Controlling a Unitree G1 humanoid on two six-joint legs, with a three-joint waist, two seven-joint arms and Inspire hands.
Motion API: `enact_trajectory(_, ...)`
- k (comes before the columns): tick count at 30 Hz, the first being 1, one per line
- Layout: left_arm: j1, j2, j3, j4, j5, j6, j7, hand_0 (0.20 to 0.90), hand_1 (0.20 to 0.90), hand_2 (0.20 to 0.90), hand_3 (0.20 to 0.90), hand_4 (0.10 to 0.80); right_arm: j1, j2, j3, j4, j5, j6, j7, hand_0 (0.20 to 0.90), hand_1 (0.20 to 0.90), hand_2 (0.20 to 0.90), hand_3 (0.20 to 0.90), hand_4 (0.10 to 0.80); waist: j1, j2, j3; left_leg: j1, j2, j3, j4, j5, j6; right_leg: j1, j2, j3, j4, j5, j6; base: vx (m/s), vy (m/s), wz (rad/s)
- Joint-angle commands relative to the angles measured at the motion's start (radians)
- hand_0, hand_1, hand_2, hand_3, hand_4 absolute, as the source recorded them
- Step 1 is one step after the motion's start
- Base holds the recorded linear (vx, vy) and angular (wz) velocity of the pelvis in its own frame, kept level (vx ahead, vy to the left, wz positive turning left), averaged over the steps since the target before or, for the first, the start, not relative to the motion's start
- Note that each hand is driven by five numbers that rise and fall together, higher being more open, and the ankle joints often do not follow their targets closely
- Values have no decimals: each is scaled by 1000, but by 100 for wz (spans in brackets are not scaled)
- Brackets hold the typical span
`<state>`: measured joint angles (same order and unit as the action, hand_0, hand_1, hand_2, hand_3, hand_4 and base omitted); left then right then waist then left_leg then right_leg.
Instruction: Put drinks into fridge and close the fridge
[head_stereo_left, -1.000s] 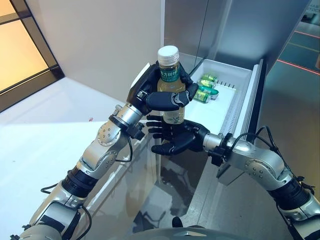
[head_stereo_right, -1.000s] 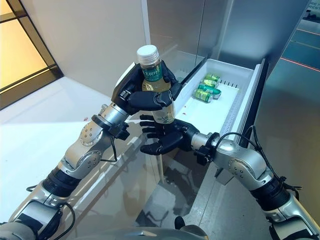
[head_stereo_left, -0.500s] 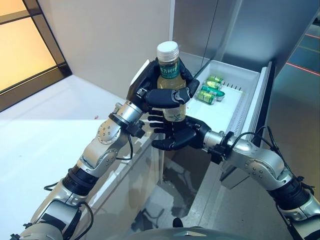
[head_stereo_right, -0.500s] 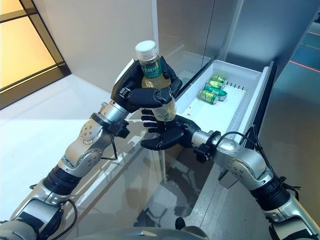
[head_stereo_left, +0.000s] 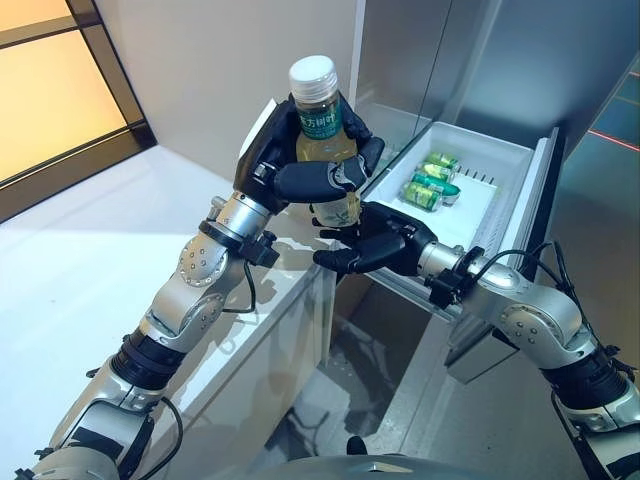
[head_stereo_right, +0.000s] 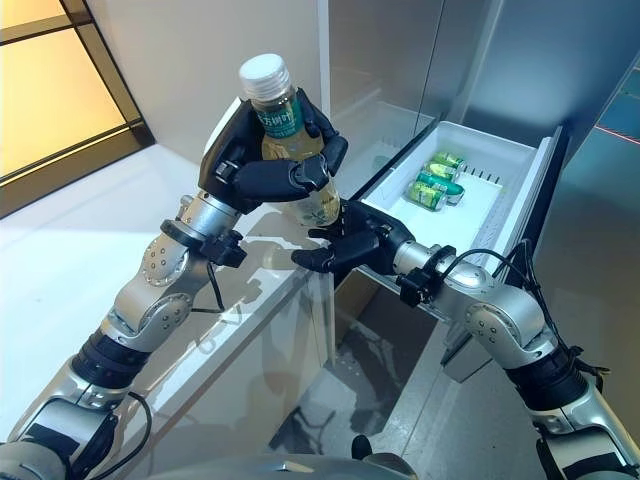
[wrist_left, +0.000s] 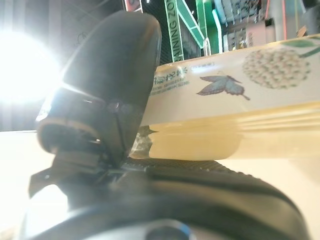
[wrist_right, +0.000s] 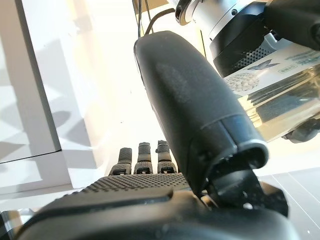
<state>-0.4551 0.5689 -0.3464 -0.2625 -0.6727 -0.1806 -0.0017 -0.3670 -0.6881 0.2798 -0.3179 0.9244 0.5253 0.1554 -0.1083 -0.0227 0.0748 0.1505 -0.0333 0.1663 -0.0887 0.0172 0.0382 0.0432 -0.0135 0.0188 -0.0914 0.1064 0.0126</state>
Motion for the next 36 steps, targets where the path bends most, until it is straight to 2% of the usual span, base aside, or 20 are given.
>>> enact_trajectory(1,-183,4,75,-92,-9,-199,20,300,300,300,200,100,-106,46,-69,2,50,-82,21,900,900,900,900,800,12,-30,-116,-32,-3,-60,1,-14,-20,54,-38,-65,7,-28,64,-8,1,3)
enact_trajectory(18,-172,-3,67,-66,-24,-163,-8,300,300,300,200,100,-127,60,-55,-11,45,-138,65,900,900,900,900,800,19,-30,-113,-37,1,-58,1,-10,-24,53,-39,-72,4,-28,65,0,0,0)
enact_trajectory(27,-166,-21,57,-71,-27,-136,-34,300,300,300,200,100,-142,70,-57,-25,43,-182,53,900,900,900,900,800,24,-30,-112,-43,1,-68,1,-7,-23,51,-38,-73,4,-28,64,-2,-1,1)
enact_trajectory(36,-155,-13,74,-77,-19,-143,-44,300,300,300,200,100,-144,72,-70,-27,30,-191,38,900,900,900,900,800,30,-29,-110,-47,1,-73,1,2,-23,50,-39,-75,4,-21,62,-4,0,2)
